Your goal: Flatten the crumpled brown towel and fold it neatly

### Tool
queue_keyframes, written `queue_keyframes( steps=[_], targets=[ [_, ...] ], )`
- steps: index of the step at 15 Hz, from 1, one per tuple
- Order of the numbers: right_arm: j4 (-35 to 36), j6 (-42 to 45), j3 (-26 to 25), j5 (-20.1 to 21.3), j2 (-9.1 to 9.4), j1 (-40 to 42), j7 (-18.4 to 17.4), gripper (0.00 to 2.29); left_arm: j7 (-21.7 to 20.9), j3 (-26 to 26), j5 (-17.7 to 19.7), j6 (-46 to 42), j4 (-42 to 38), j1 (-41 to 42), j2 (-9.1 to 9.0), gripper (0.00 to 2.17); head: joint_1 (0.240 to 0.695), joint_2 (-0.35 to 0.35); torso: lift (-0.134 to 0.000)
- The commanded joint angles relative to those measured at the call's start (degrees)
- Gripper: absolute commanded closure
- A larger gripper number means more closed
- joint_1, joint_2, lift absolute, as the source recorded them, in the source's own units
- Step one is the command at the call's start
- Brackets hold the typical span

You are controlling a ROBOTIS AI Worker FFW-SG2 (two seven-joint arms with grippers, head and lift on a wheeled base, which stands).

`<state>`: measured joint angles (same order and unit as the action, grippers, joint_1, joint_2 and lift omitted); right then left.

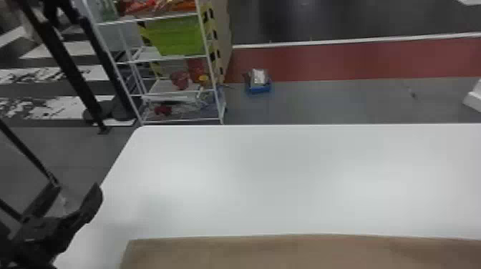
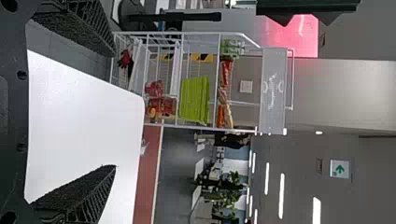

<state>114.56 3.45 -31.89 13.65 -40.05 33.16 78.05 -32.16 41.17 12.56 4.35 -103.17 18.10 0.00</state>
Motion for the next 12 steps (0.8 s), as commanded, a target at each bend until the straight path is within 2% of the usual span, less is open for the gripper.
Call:
queue_keyframes(
  steps=[1, 3, 4, 6, 9, 12],
  targets=[
    [-0.30, 0.11, 0.08, 2.08, -0.47, 2.26, 0.28, 0.29, -0.10, 0.14, -0.17, 0.01, 0.51, -0.17, -0.15, 0.02, 0.695, 0.164, -0.124],
    [-0.30, -0.07, 0.78, 3.93, -1.26, 3.84, 0.28, 0.29, -0.10, 0.14, -0.17, 0.01, 0.43, -0.26, -0.15, 0.03, 0.695, 0.160, -0.124],
    [-0.30, -0.07, 1.31, 4.02, -1.17, 3.75, 0.28, 0.30, -0.10, 0.14, -0.08, -0.16, 0.69, -0.34, -0.15, 0.03, 0.695, 0.157, -0.124],
    [-0.30, -0.24, 2.27, 4.81, -1.08, 3.75, 0.28, 0.48, -0.45, 0.14, 0.00, -0.16, 0.95, -0.34, -0.15, 0.03, 0.695, 0.155, -0.124],
    [-0.30, -1.83, 3.51, 7.53, -1.26, 3.75, 0.28, 0.53, -0.71, 0.49, 0.00, -0.16, 0.95, -0.34, -0.15, 0.03, 0.695, 0.160, -0.124],
    [-0.74, -2.35, 4.30, 7.97, -1.26, 3.66, 0.28, 0.53, -0.71, 0.84, 0.09, -0.52, 1.04, -0.34, -0.15, 0.04, 0.695, 0.160, -0.124]
  ],
)
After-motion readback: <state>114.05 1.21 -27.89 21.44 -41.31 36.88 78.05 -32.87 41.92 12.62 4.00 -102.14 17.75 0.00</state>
